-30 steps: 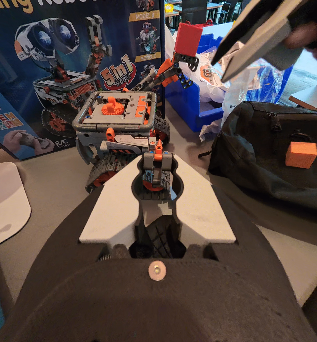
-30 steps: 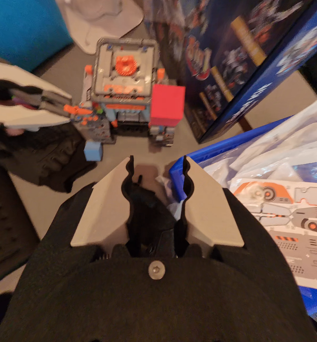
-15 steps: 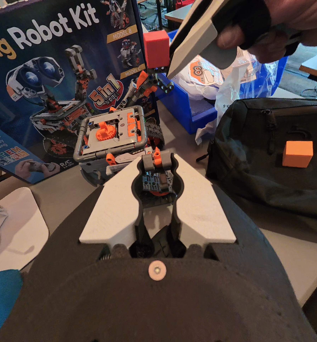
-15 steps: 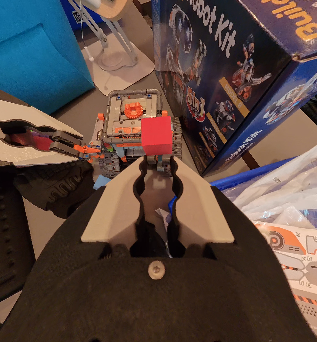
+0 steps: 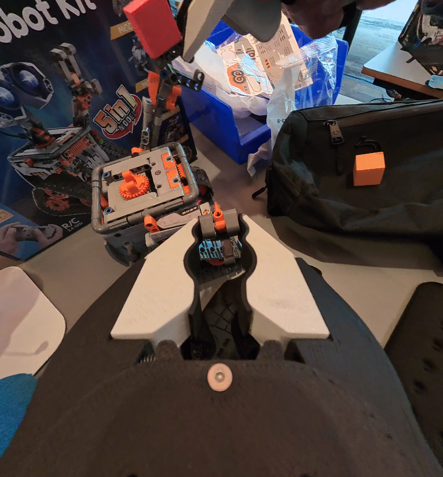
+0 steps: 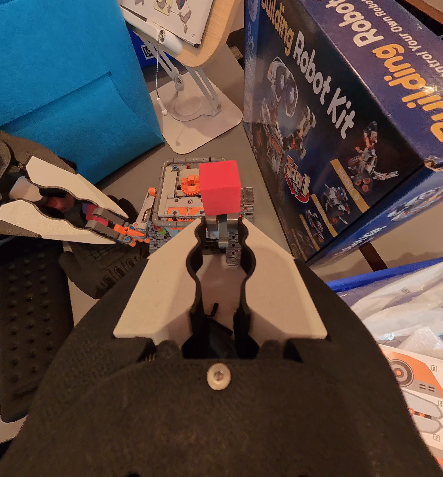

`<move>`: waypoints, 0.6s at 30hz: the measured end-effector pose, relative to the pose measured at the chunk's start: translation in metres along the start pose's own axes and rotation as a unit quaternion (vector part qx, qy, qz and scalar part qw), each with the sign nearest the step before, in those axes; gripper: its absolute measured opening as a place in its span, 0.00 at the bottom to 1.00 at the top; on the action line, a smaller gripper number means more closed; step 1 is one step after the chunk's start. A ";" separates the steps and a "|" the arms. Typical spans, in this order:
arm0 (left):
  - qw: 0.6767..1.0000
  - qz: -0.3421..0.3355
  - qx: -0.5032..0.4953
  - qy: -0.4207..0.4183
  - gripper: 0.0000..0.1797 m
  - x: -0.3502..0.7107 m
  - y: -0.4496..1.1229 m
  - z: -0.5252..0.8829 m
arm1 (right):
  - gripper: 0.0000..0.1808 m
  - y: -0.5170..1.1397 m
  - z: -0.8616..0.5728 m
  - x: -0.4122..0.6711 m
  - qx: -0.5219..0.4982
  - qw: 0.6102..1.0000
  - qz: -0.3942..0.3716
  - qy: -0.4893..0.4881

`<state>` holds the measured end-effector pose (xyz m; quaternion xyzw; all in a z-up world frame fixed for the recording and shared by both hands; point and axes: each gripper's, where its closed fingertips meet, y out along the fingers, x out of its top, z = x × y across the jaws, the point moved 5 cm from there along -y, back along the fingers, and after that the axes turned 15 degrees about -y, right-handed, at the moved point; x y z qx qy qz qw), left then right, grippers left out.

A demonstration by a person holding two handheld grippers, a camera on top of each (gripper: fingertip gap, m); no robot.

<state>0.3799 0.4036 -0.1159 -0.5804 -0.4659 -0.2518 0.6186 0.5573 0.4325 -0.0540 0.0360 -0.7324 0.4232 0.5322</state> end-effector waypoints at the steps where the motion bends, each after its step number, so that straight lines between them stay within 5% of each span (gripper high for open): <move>1: 1.000 0.003 -0.001 0.000 0.14 -0.002 0.000 -0.001 | 0.13 0.000 0.001 0.001 0.000 1.000 -0.001 -0.001; 18: 1.000 -0.001 0.008 0.004 0.17 0.001 0.030 -0.017 | 0.14 0.005 0.003 -0.001 -0.013 0.998 -0.042 0.045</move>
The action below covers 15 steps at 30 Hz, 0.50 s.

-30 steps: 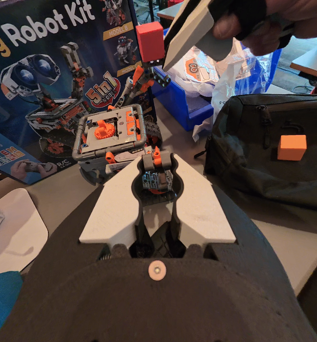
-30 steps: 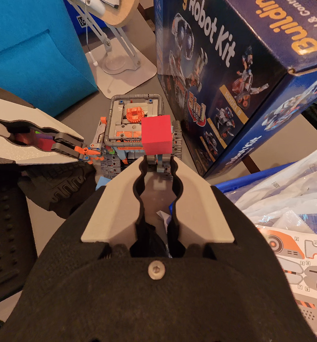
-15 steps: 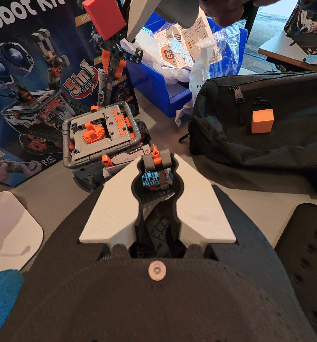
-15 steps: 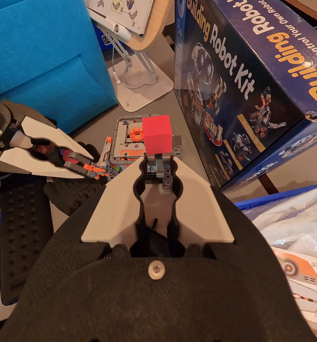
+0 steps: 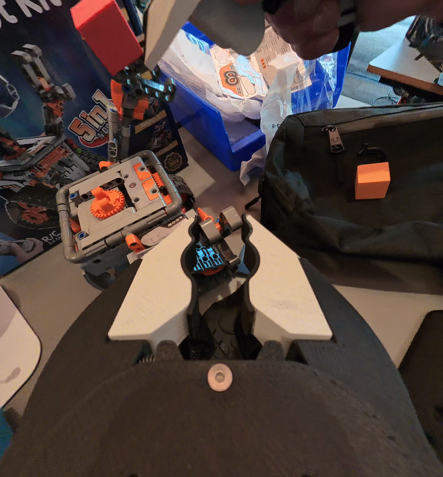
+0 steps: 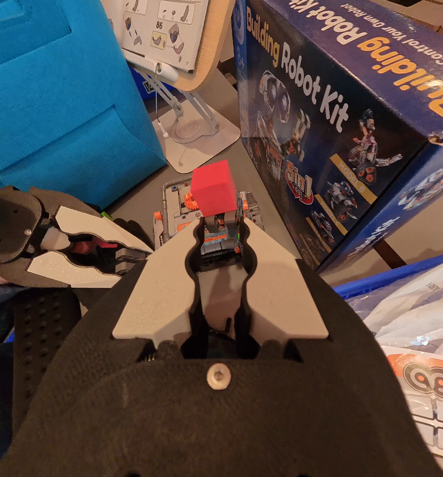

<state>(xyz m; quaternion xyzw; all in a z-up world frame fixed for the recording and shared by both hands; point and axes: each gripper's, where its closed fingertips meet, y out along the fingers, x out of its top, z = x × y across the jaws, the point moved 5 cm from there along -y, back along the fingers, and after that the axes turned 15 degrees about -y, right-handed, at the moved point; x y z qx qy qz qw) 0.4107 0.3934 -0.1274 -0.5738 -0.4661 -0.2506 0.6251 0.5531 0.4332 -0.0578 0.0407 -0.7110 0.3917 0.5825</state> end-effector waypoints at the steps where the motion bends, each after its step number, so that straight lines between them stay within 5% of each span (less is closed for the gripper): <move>1: 1.000 -0.001 -0.001 0.001 0.17 0.000 0.000 0.000 | 0.14 -0.001 -0.001 0.000 0.003 1.000 -0.005 0.007; 9: 0.998 -0.048 -0.044 -0.017 0.25 0.007 -0.024 -0.002 | 0.21 -0.006 -0.007 -0.010 0.012 1.000 -0.017 0.019; 15: 0.993 -0.105 -0.019 -0.041 0.21 0.045 -0.038 0.007 | 0.25 0.002 -0.010 -0.021 0.003 1.000 0.017 -0.010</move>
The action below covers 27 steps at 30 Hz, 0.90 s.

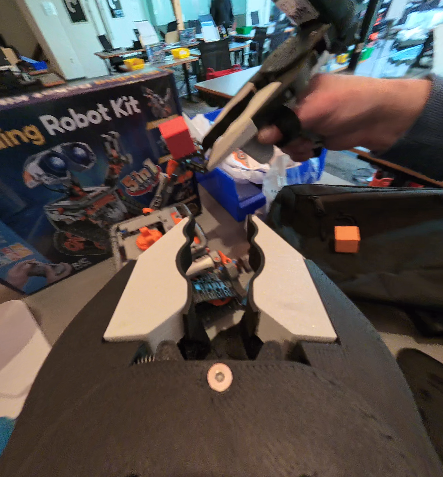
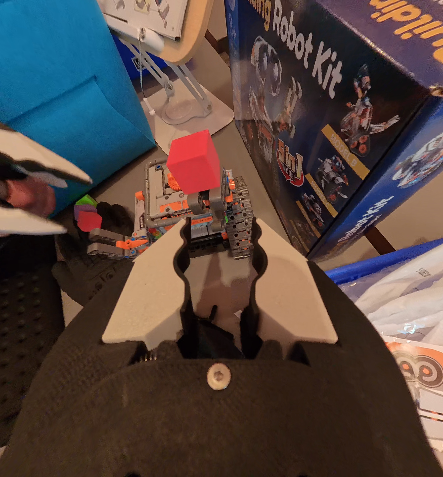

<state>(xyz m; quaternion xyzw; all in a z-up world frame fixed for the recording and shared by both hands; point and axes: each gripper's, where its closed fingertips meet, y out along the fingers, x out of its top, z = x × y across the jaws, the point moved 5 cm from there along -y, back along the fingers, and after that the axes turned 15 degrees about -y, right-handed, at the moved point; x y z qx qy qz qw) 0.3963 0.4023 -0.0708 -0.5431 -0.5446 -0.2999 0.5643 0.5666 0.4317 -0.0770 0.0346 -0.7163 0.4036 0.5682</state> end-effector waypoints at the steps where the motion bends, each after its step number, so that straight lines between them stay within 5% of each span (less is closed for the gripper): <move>1: 1.000 0.001 0.021 0.003 0.20 0.006 0.006 0.006 | 0.24 0.003 -0.001 -0.002 -0.004 1.000 0.010 -0.006; 10: 0.989 0.130 0.056 -0.035 0.22 -0.025 0.042 0.054 | 0.05 0.021 0.004 -0.005 -0.007 1.000 0.023 -0.014; 27: 0.996 0.075 0.051 -0.027 0.14 -0.031 0.053 0.052 | 0.05 0.028 0.009 -0.002 -0.027 0.998 0.049 0.039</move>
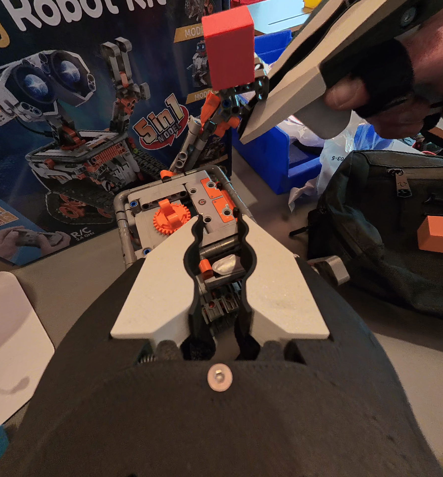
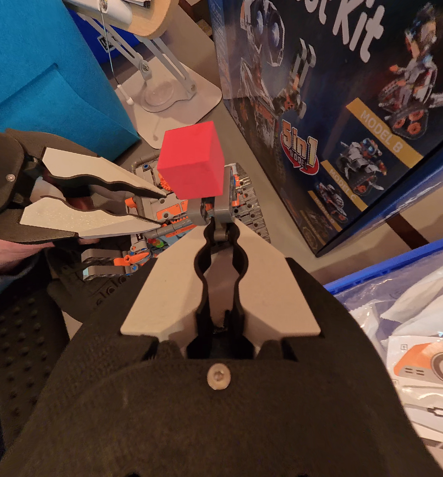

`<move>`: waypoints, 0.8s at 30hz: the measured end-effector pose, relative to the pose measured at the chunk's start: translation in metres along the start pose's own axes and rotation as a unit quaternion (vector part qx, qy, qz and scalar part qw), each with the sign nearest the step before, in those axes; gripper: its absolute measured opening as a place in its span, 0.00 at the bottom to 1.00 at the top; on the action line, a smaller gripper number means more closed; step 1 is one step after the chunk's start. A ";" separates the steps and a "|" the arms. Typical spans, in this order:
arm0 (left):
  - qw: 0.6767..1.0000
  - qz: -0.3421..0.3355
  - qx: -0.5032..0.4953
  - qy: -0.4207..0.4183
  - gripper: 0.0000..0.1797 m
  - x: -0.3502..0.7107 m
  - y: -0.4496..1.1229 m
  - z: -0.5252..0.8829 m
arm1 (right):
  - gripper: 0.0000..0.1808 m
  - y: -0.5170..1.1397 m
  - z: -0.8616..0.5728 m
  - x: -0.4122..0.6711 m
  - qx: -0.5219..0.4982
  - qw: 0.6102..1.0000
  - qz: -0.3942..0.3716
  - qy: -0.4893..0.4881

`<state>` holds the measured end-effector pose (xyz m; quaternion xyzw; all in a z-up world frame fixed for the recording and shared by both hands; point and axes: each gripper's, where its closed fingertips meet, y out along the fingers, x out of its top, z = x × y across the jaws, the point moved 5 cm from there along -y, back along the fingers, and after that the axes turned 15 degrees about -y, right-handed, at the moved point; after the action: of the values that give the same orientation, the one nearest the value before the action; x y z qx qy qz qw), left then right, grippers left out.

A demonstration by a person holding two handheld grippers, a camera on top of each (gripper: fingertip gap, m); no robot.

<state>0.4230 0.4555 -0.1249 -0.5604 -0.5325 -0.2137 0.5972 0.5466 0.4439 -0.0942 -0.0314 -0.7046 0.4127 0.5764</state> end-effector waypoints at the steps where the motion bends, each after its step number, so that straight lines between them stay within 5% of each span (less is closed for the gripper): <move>1: 1.000 -0.001 0.001 -0.002 0.14 0.000 0.000 0.000 | 0.05 0.001 0.000 -0.001 0.001 1.000 -0.001 0.005; 24: 0.999 -0.023 0.028 -0.008 0.14 0.002 0.010 -0.004 | 0.05 0.002 -0.016 0.013 -0.021 0.999 -0.026 0.023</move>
<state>0.4338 0.4552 -0.1265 -0.5329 -0.5558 -0.2082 0.6031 0.5550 0.4611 -0.0850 -0.0344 -0.7000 0.3821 0.6024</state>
